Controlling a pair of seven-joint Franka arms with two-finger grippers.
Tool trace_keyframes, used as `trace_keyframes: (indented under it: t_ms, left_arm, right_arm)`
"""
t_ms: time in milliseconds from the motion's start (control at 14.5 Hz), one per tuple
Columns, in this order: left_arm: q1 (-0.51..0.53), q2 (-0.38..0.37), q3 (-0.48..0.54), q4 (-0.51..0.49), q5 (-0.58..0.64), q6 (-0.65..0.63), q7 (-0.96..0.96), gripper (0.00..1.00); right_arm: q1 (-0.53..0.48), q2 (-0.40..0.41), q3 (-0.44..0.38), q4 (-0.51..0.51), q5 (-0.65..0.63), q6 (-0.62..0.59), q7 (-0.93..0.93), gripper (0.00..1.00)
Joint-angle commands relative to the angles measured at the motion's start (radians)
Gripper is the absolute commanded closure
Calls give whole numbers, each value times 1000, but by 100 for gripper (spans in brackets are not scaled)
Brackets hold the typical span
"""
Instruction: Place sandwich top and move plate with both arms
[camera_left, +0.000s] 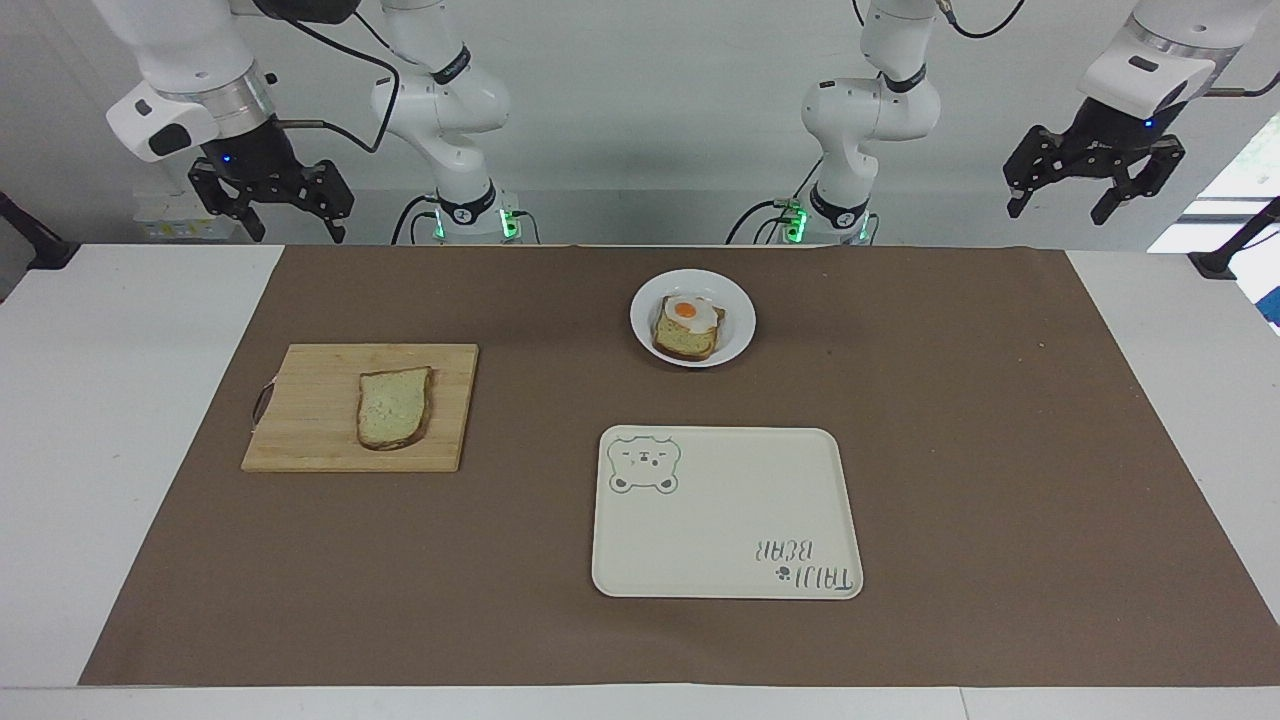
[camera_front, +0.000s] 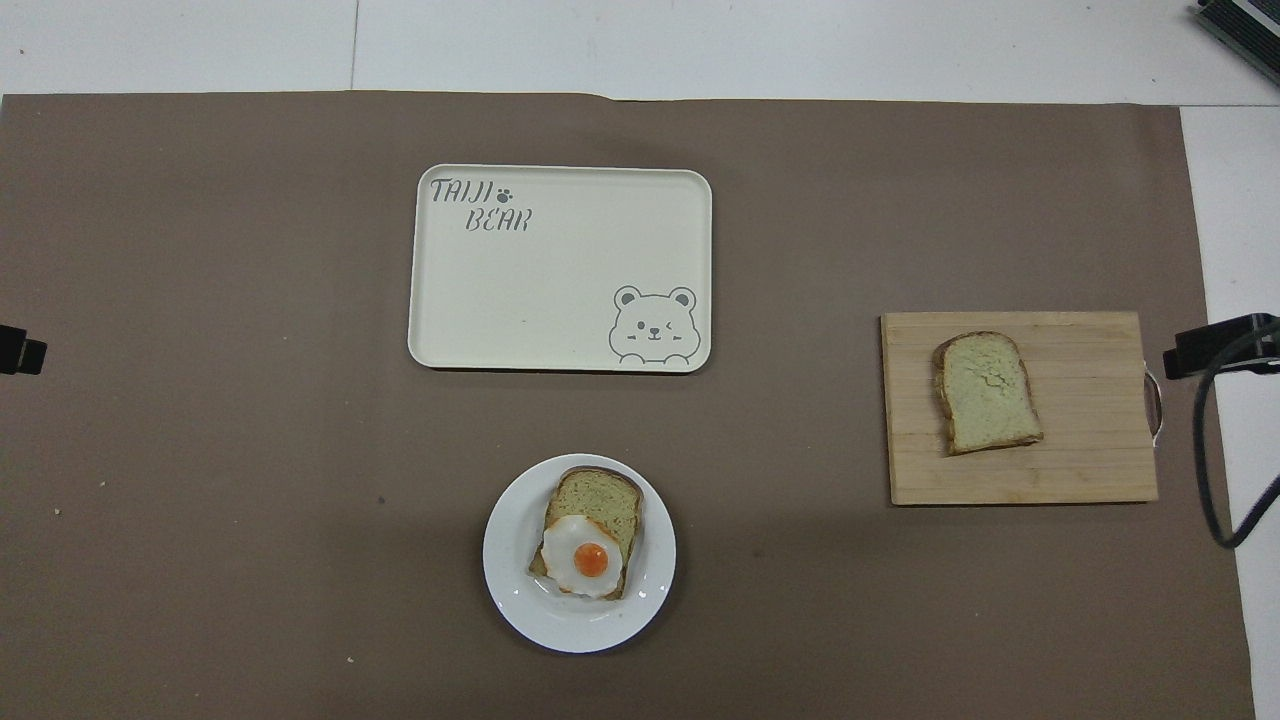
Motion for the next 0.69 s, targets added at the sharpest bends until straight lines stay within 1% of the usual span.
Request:
trace_keyframes:
  t_ms: [0, 344, 413, 620]
  left_arm:
    - [-12, -7, 12, 6, -4, -18, -9, 0]
    - [-12, -7, 12, 6, -4, -18, -9, 0]
    - [-12, -7, 12, 8, -2, -18, -10, 0]
    - [-12, -7, 12, 8, -4, -18, -10, 0]
  right_arm:
    - [-9, -2, 3, 8, -2, -7, -21, 0]
    - [-7, -13, 3, -13, -2, -7, -18, 0]
    - [-7, -25, 3, -28, -2, -5, -17, 0]
    - [-7, -40, 3, -61, -2, 35, -21, 0]
